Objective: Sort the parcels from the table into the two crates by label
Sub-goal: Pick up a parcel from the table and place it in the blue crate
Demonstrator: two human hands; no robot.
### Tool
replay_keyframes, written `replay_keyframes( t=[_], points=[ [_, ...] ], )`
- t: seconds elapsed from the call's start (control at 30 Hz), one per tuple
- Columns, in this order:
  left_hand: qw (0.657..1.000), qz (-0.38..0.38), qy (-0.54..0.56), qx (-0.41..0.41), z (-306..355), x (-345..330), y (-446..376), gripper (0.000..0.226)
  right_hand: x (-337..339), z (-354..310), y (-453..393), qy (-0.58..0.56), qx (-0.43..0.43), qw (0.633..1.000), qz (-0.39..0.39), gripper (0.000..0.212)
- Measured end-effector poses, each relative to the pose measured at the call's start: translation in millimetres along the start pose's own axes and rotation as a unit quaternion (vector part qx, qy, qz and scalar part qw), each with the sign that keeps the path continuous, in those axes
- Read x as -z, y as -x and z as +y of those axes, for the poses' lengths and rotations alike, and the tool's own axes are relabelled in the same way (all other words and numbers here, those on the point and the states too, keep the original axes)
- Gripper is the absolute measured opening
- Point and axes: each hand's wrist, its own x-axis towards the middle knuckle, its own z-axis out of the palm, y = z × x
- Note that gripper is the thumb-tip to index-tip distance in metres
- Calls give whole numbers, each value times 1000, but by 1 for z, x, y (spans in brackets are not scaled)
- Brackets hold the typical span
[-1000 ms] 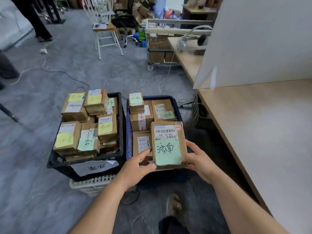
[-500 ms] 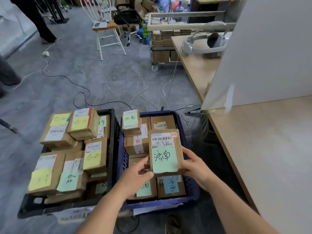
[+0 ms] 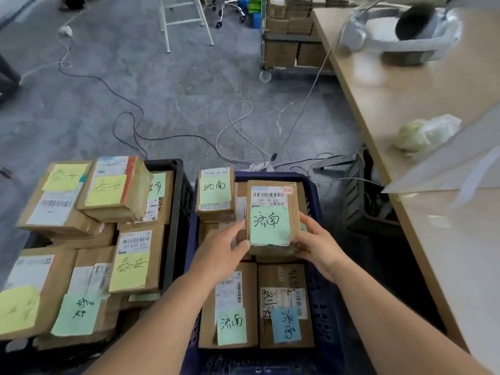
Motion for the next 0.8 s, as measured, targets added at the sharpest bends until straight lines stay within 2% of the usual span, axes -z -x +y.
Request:
replay_keyframes(
  t=[0.17,0.33,0.47,0.67,0.73,0.8],
  points=[
    [985,100,-143,7,-13,18,-63,53,-3,-8,-55,30,10,999,-3,65],
    [967,57,-249,13,-40,20,-101,57,-16,-8,-92,73,-1,997,-12,69],
    [971,64,-230,-18,-54,20,-103,55,-24,-8,-103,118,-15,993,-17,72],
    [977,42,-205,-35,-58,24,-99,48,-34,-18,-93,202,-17,979,-14,53],
    [977,20,-209,-33,-57,30,-99,49,-35,-25,-89,234,-22,972,-9,55],
    [975,-1,-219,-33,-53,38,-99,52,-36,-32,-84,266,-30,963,12,66]
  ],
)
